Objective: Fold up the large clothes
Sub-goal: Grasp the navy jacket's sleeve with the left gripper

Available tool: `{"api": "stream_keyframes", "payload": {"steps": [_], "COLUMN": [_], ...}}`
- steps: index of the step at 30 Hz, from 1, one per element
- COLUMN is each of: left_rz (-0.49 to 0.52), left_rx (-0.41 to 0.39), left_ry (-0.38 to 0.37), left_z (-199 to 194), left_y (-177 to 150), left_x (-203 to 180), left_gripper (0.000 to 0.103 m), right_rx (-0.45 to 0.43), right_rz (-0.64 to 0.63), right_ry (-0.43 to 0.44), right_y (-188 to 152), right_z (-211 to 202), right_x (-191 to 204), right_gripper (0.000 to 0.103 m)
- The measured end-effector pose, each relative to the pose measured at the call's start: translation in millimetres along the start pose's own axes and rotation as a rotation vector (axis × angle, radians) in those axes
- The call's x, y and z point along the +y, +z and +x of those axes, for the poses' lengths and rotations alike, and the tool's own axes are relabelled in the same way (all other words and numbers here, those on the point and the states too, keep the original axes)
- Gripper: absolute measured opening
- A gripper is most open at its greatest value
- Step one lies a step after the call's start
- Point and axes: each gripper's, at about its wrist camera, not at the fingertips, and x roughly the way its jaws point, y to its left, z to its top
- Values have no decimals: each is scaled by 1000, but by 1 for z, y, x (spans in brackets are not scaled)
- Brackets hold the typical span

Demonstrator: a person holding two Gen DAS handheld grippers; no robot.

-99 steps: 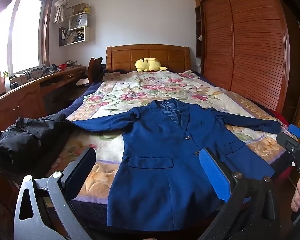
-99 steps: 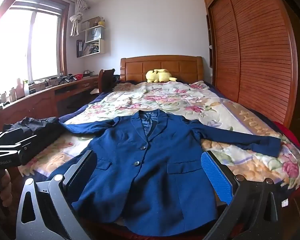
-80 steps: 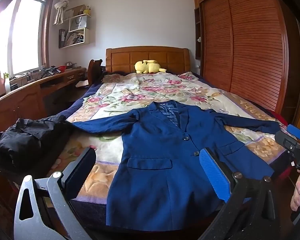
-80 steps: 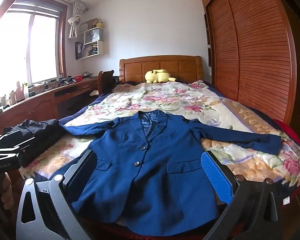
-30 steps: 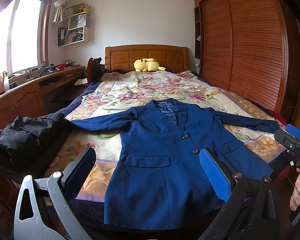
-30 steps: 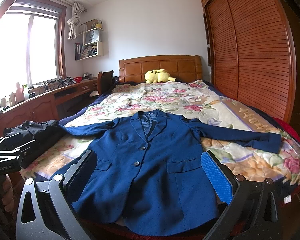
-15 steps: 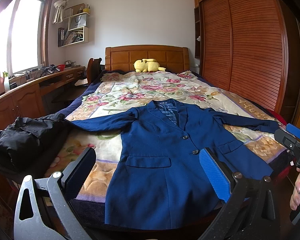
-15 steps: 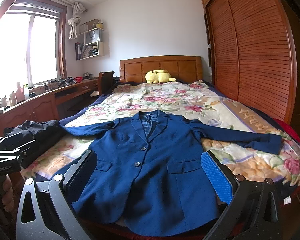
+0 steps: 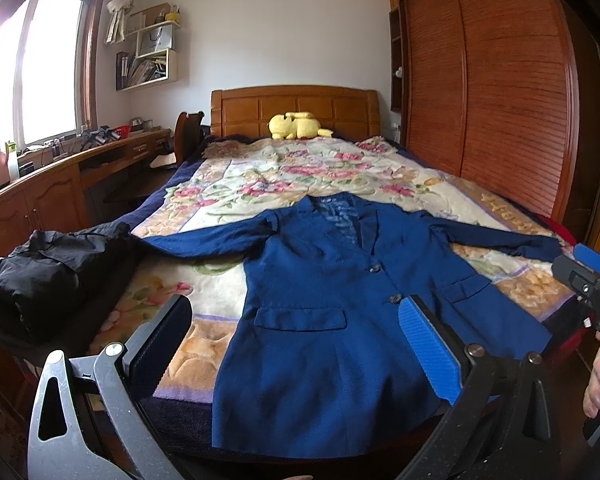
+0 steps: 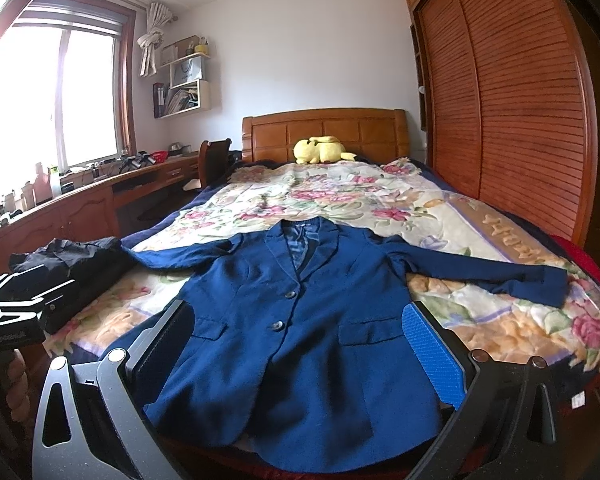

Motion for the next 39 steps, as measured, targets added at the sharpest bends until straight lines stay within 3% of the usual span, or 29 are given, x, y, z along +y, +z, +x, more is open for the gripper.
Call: {"api": "stream_keyframes", "payload": {"steps": [9,17,24,34,39], "left_rz": [-42,-16,-47,-46,-56], "left_rx": [58,101,155,235,216], "left_ry": [35,64,-4,-2,-11], "left_z": [37,67,95,150,178], "left_y": [-20,-25,-32,-28,-10], "left_x": [29,49,70,113,140], "left_gripper": [103,103,103,103,103], "right_rx": [55,75,118,197,221], "right_rz": [-25,-50,-88,-137,-135], "right_ry": [29,38,62,97,134], "right_y": [2,6,5,-8,-3], "right_z": [32,57,85,128,147], "right_x": [0,7,14,17,14], "right_gripper": [103,103,103,103,103]}}
